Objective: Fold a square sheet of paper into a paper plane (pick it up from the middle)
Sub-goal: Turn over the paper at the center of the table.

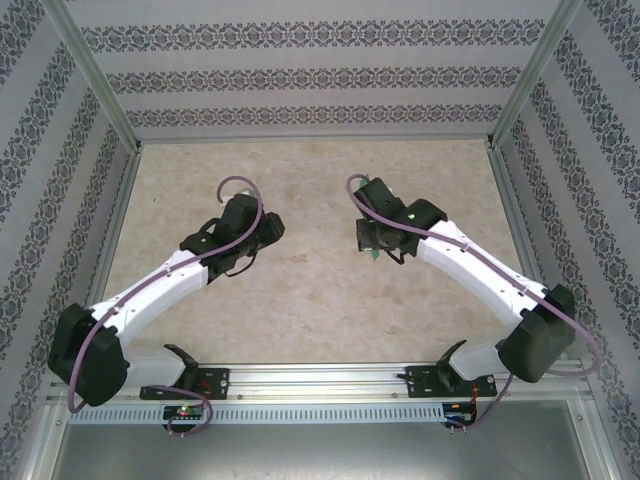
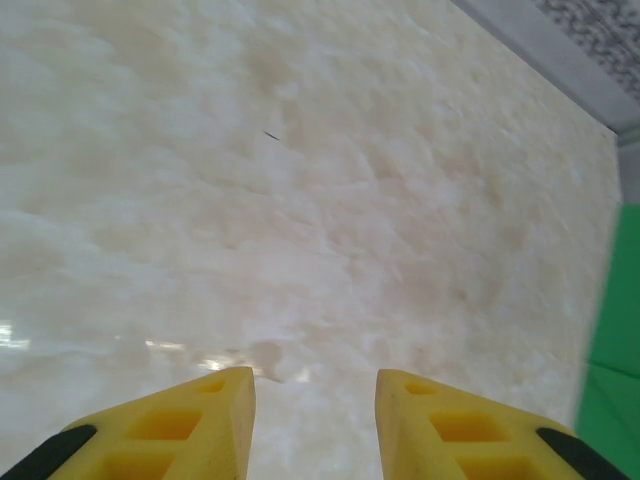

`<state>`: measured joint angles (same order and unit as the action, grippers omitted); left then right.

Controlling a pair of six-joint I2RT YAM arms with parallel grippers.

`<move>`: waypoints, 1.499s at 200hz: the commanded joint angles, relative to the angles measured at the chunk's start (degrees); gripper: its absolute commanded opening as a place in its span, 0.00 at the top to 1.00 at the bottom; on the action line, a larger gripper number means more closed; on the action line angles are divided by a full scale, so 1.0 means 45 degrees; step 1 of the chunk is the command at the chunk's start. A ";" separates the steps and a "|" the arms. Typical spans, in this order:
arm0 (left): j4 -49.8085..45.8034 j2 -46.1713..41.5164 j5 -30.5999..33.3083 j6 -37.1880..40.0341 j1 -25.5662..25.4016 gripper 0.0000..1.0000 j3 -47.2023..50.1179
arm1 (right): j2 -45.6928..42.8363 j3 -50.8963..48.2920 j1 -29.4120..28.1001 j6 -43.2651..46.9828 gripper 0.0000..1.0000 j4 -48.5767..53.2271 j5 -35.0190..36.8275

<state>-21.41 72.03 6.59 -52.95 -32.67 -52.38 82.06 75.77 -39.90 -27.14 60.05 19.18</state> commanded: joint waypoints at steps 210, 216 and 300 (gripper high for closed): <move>-0.2172 -0.5765 0.3553 0.0234 0.0906 0.46 0.2249 | 0.5703 0.2657 -0.2216 -0.1333 0.52 -0.2759 -0.5016; -0.1770 -0.5563 0.3009 0.0405 0.0892 0.47 0.2241 | 0.4796 0.1709 -0.1940 -0.1560 0.52 -0.3476 -0.4899; 0.0545 0.4341 -0.3749 0.1344 -0.1483 0.73 -0.2265 | -0.0436 -0.6893 0.3709 -0.2342 0.54 -0.9645 -0.9057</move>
<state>-21.54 84.47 -2.92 -48.03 -35.18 -57.12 80.71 47.57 -25.39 -37.80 24.43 -13.56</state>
